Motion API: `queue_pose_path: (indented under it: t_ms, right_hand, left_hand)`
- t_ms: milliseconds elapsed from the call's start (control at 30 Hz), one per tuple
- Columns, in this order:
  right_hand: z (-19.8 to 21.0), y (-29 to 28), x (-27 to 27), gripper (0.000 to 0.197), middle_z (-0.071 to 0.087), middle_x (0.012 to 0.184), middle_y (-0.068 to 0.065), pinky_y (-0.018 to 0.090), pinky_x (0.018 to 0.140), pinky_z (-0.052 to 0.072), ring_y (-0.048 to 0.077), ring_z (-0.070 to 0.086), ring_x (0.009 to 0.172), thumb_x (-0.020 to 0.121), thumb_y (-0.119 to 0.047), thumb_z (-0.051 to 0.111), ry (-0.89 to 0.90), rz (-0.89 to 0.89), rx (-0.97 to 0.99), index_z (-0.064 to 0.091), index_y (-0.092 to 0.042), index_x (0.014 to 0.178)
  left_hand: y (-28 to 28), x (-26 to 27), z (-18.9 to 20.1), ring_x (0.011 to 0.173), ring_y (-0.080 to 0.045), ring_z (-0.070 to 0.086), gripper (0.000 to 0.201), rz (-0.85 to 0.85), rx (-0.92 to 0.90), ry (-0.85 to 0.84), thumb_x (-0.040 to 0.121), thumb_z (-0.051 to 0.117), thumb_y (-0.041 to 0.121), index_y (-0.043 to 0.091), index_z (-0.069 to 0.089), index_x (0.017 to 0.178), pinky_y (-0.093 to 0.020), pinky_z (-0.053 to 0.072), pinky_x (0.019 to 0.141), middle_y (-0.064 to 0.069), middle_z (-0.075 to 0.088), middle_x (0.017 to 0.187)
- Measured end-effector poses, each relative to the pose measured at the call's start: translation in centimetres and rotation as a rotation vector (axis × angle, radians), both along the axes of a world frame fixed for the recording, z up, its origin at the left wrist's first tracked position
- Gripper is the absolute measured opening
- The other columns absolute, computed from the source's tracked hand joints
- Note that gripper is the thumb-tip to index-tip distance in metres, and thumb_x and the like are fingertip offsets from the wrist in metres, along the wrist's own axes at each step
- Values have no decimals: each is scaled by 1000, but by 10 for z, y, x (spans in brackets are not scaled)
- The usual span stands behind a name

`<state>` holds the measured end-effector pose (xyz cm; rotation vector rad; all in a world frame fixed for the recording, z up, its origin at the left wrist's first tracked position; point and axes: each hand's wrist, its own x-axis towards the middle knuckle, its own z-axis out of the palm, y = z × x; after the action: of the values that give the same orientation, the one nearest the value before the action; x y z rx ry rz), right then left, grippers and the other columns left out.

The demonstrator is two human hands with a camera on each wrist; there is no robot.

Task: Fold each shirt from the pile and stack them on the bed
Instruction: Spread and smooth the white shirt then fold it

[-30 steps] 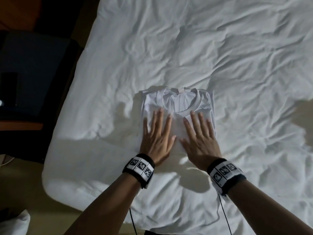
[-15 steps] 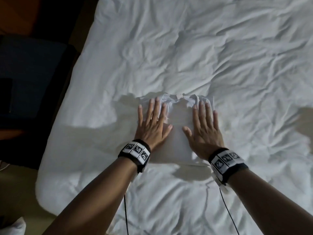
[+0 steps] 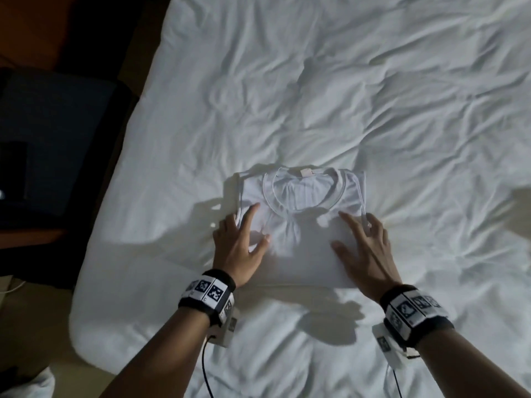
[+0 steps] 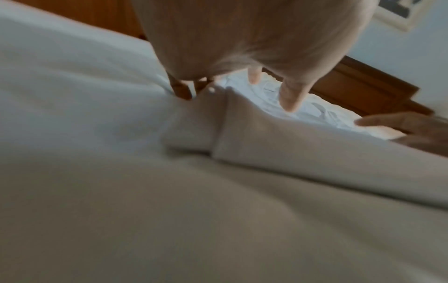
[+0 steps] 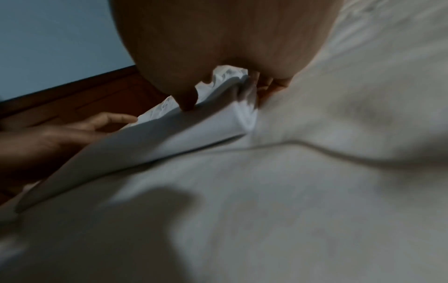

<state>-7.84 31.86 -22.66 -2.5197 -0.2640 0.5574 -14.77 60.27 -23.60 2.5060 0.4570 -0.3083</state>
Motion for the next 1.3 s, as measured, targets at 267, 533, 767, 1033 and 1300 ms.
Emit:
queue_pose_path:
  t_ms: [267, 533, 767, 1033, 1300]
  right_hand:
    - [2, 18, 7, 63, 30, 135, 8, 42, 93, 52, 26, 51, 95, 84, -39, 78, 21, -204, 83, 47, -45, 139]
    - [3, 18, 23, 40, 62, 111, 8, 36, 93, 47, 34, 63, 105, 84, -24, 78, 106, -152, 133, 67, -33, 122]
    - [24, 66, 10, 57, 58, 128, 14, 43, 96, 51, 37, 62, 110, 83, -8, 77, -16, -47, 223, 62, -24, 135]
    - [41, 206, -8, 59, 51, 128, 2, 28, 103, 43, 21, 56, 110, 88, -12, 72, 80, 191, 381, 56, -30, 142]
    - [27, 308, -13, 58, 50, 144, 7, 35, 112, 40, 29, 51, 130, 91, -19, 71, 204, 365, 222, 53, -34, 144]
  left_hand:
    - [-8, 17, -3, 107, -22, 61, 43, 234, -360, -40, 78, 69, 33, 43, 59, 118, -48, 51, 97, 11, 58, 109]
    - [2, 22, -1, 84, -4, 60, 28, 234, -503, -6, 84, 72, 3, 27, 68, 100, -23, 48, 79, 14, 70, 99]
    - [34, -9, 23, 90, 11, 63, 27, 404, -714, -211, 90, 68, -10, 5, 70, 113, -9, 49, 75, -2, 69, 116]
    - [160, -85, 37, 111, 14, 58, 35, 511, -464, -346, 85, 79, 13, 13, 69, 118, -6, 41, 96, 5, 66, 125]
    - [217, -146, 18, 101, 13, 63, 45, 896, -605, -317, 84, 74, -10, 17, 70, 119, -13, 50, 87, 3, 70, 124]
